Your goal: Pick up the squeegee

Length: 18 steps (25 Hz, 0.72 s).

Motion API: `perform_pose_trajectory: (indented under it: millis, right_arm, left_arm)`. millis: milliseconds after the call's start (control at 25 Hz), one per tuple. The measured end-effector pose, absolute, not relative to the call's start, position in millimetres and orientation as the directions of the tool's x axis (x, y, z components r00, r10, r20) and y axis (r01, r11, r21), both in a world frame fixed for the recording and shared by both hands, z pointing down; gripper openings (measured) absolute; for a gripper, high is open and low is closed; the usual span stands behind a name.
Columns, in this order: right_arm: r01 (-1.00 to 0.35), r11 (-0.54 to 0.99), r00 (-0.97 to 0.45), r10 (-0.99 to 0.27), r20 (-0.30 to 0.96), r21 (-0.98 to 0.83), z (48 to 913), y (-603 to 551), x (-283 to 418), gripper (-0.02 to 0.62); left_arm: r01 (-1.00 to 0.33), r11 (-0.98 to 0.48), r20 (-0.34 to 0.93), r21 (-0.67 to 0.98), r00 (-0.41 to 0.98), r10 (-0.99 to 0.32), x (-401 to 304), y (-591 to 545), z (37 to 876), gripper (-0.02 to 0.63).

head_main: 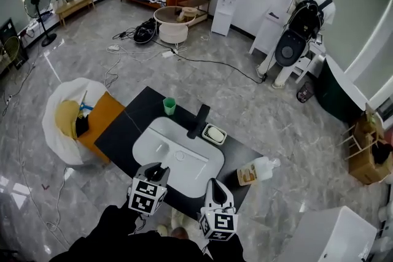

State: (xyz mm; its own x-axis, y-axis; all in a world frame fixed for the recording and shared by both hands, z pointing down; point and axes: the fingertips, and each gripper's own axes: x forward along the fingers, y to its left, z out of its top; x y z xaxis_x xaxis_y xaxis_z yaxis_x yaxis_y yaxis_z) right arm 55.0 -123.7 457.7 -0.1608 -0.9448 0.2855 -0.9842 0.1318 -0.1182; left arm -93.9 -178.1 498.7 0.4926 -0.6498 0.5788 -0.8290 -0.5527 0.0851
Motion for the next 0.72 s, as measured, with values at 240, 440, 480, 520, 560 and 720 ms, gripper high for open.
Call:
perform_pose_trajectory:
  millis: [240, 440, 480, 520, 560, 720]
  right_arm:
    - [-0.985, 0.145, -0.164, -0.961, 0.225, -0.096, 432.4, -84.5, 35.4, 0.017]
    - [-0.983, 0.161, -0.175, -0.966, 0.191, -0.084, 420.9, -50.8, 15.6, 0.017]
    - [-0.983, 0.165, -0.178, -0.967, 0.185, -0.082, 418.5, -45.4, 11.6, 0.017]
    - [-0.982, 0.169, -0.181, -0.967, 0.179, -0.08, 416.4, -40.0, 7.5, 0.017]
    - [-0.982, 0.173, -0.184, -0.967, 0.174, -0.077, 414.4, -34.8, 3.8, 0.017]
    - [-0.98, 0.186, -0.194, -0.968, 0.161, -0.066, 405.9, -16.1, -6.0, 0.017]
  left_arm:
    - [-0.845, -0.531, 0.492, 0.062, 0.488, -0.721, -122.4, -135.2, 459.3, 0.106]
    - [-0.858, -0.512, 0.44, 0.048, 0.478, -0.76, -147.5, -93.5, 441.8, 0.106]
    - [-0.86, -0.508, 0.432, 0.044, 0.475, -0.767, -152.7, -86.4, 439.2, 0.106]
    - [-0.862, -0.505, 0.424, 0.041, 0.472, -0.773, -157.8, -79.6, 437.2, 0.106]
    - [-0.864, -0.502, 0.418, 0.039, 0.47, -0.777, -162.4, -73.1, 435.7, 0.106]
    - [-0.872, -0.489, 0.399, 0.037, 0.462, -0.792, -176.2, -49.7, 427.5, 0.106]
